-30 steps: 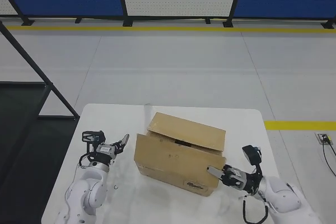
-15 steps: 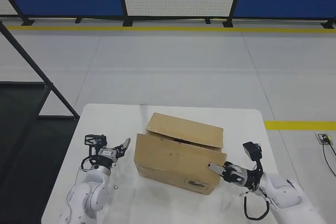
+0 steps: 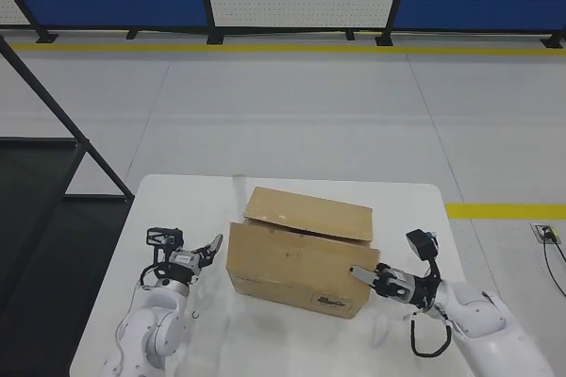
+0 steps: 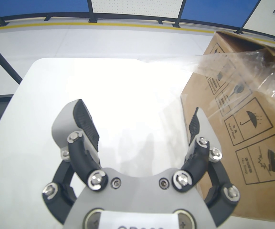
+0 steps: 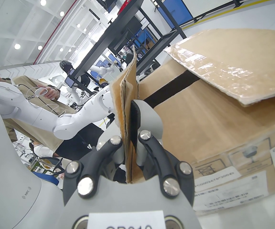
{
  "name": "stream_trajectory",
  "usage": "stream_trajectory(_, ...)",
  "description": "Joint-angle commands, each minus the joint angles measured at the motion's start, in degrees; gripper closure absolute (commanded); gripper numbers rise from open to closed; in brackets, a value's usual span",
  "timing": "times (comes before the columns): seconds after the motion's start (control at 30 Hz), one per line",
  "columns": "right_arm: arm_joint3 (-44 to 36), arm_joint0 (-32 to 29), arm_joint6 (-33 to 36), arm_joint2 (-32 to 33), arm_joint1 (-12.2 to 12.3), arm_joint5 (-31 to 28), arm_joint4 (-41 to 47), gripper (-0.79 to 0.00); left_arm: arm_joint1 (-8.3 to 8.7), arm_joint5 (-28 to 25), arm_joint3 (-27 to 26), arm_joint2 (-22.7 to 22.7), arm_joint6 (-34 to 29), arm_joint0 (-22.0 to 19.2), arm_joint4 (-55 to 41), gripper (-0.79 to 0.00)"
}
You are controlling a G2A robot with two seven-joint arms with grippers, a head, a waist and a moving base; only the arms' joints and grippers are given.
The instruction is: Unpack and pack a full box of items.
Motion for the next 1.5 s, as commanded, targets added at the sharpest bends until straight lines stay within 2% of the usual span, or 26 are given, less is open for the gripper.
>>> stream_trajectory(0.0, 0.70, 0.48, 0.00, -0.32, 0.16, 0.00, 0.39, 0.000, 0.00, 0.09, -0.17, -0.02, 0.06, 0.14, 0.03, -0.785)
stream_trajectory(0.03, 1.08, 0.66, 0.00, -0.40, 0.21, 0.00, 0.81, 0.000, 0.00, 0.12, -0.34, -0.03, 0.06, 0.23, 0.08, -0.785)
stream_trajectory(0.07, 1.49, 0.78, 0.00, -0.48, 0.25, 0.00, 1.40, -0.157, 0.01, 0.17, -0.49, -0.03, 0.07, 0.32, 0.14, -0.785)
stream_trajectory(0.1, 1.82, 0.93, 0.00, -0.53, 0.30, 0.00, 1.65, -0.597, 0.01, 0.17, -0.63, -0.01, 0.01, 0.37, 0.20, -0.785)
stream_trajectory(0.13, 1.95, 1.07, 0.00, -0.61, 0.34, 0.00, 1.87, -0.785, 0.02, 0.15, -0.75, -0.02, -0.01, 0.38, 0.33, -0.785)
stream_trajectory(0.37, 1.59, 0.39, 0.00, 0.64, 0.76, 0.00, 3.91, -0.785, 0.03, 0.47, -1.15, 0.03, -0.34, 0.22, 1.01, -0.785)
stream_trajectory(0.5, -0.57, -1.38, -0.01, 2.89, 1.21, 0.00, 4.86, -0.785, 0.12, 0.87, -1.58, -0.41, -0.68, 0.40, 1.71, -0.785)
stream_trajectory(0.6, -4.19, -4.11, 0.00, 5.88, 1.63, 0.00, 6.21, -0.785, 0.17, 3.19, -0.54, -0.48, -1.04, -0.45, 4.39, -0.785)
stream_trajectory(0.67, -6.90, -6.25, -0.01, 8.14, 1.90, 0.00, 6.56, -0.785, 0.20, 8.16, 2.03, 0.35, 0.42, -1.85, 11.60, -0.785)
stream_trajectory(0.73, -9.81, -8.56, -0.08, 10.58, 2.09, 0.00, 6.62, -0.785, -0.12, 10.28, 5.14, 2.61, 2.18, -3.61, 15.18, -0.785)
stream_trajectory(0.9, -17.82, -15.30, -0.65, 16.73, 2.27, 0.00, 5.32, -0.785, -0.40, 7.36, 12.41, 4.49, 6.24, -8.84, 17.34, -0.785)
stream_trajectory(1.1, -28.48, -24.67, -3.29, 24.12, 1.89, 0.00, 1.07, -0.785, -0.59, 7.21, 22.65, 7.46, 12.53, -16.11, 26.05, -0.785)
stream_trajectory(1.23, -34.24, -30.33, -6.02, 27.58, 1.32, 0.00, -2.88, -0.785, -1.04, 7.70, 28.19, 9.19, 17.19, -19.68, 28.06, -0.785)
stream_trajectory(1.47, -40.04, -36.98, -12.05, 30.47, 0.40, 0.00, -10.81, -0.785, -1.10, 7.73, 28.65, 9.31, 17.13, -19.91, 27.96, -0.785)
